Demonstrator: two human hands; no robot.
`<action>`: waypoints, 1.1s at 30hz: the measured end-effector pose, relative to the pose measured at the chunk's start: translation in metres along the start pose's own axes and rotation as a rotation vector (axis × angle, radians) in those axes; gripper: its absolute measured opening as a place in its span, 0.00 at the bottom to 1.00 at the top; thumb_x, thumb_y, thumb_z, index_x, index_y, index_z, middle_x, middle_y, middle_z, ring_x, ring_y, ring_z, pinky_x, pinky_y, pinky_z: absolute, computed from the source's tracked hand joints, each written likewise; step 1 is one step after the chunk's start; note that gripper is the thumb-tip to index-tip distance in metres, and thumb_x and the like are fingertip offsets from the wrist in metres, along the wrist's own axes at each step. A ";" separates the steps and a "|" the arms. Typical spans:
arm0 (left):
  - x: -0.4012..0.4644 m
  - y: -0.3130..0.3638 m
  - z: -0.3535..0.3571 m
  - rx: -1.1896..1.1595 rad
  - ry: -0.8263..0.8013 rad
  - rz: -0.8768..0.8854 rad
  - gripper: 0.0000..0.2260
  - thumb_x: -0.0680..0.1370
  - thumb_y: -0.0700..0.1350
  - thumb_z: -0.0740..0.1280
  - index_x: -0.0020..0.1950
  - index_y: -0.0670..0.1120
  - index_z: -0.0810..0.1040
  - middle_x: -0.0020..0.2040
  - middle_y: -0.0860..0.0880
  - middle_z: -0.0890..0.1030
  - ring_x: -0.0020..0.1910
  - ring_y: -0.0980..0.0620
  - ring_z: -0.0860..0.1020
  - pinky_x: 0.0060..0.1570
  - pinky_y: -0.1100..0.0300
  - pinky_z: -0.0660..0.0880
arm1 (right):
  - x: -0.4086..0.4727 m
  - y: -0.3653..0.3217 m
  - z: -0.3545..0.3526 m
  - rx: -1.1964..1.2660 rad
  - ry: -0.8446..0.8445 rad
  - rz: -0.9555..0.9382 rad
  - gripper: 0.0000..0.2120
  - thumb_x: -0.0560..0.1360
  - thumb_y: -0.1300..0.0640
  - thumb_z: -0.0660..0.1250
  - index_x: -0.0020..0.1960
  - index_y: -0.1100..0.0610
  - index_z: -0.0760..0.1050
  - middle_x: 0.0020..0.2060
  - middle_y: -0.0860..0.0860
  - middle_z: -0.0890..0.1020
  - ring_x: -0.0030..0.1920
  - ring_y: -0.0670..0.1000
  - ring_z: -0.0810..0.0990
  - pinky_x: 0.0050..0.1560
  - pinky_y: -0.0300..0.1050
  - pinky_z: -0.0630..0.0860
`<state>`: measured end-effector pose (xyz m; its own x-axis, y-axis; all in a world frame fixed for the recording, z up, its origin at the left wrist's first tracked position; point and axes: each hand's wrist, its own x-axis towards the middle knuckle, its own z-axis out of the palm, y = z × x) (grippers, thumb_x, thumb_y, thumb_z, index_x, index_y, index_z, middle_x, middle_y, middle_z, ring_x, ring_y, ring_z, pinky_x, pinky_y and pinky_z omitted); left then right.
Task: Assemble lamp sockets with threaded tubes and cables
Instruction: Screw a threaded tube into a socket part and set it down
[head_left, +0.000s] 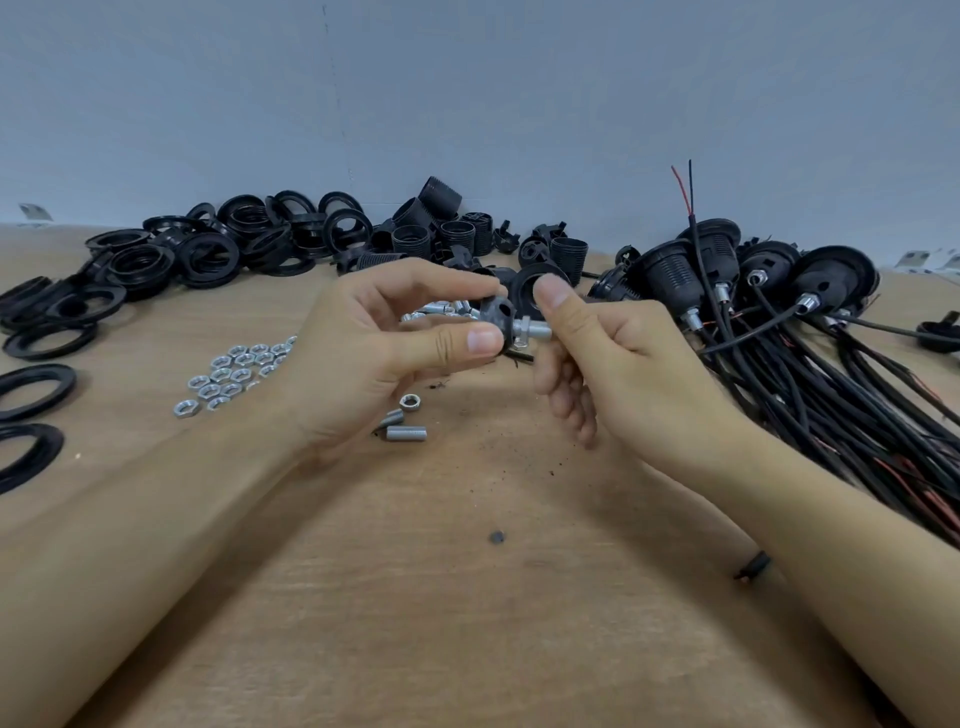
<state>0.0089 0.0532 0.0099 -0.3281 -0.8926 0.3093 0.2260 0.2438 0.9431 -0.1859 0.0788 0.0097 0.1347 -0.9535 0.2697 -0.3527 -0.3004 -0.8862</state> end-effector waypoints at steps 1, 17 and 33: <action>0.001 0.000 0.000 -0.012 0.017 0.001 0.14 0.63 0.41 0.78 0.48 0.47 0.86 0.52 0.43 0.85 0.50 0.44 0.84 0.50 0.54 0.80 | 0.000 0.000 0.001 -0.011 0.002 -0.012 0.27 0.80 0.39 0.58 0.35 0.58 0.78 0.26 0.51 0.78 0.25 0.49 0.75 0.25 0.43 0.72; -0.001 0.001 0.001 0.018 0.017 -0.029 0.15 0.62 0.43 0.78 0.47 0.47 0.86 0.51 0.43 0.85 0.49 0.44 0.84 0.48 0.56 0.81 | -0.002 -0.002 0.001 -0.177 0.005 -0.140 0.20 0.82 0.46 0.57 0.38 0.56 0.74 0.25 0.56 0.77 0.25 0.51 0.74 0.28 0.44 0.71; 0.000 0.002 0.000 0.010 0.018 -0.011 0.14 0.62 0.42 0.78 0.47 0.47 0.86 0.51 0.43 0.85 0.48 0.44 0.85 0.47 0.56 0.81 | -0.002 -0.001 0.001 -0.251 -0.022 -0.184 0.15 0.82 0.46 0.57 0.42 0.55 0.72 0.27 0.56 0.77 0.24 0.51 0.73 0.27 0.46 0.70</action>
<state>0.0090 0.0537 0.0121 -0.3141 -0.9019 0.2965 0.2127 0.2375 0.9478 -0.1852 0.0806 0.0098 0.2368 -0.8825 0.4062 -0.5375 -0.4673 -0.7019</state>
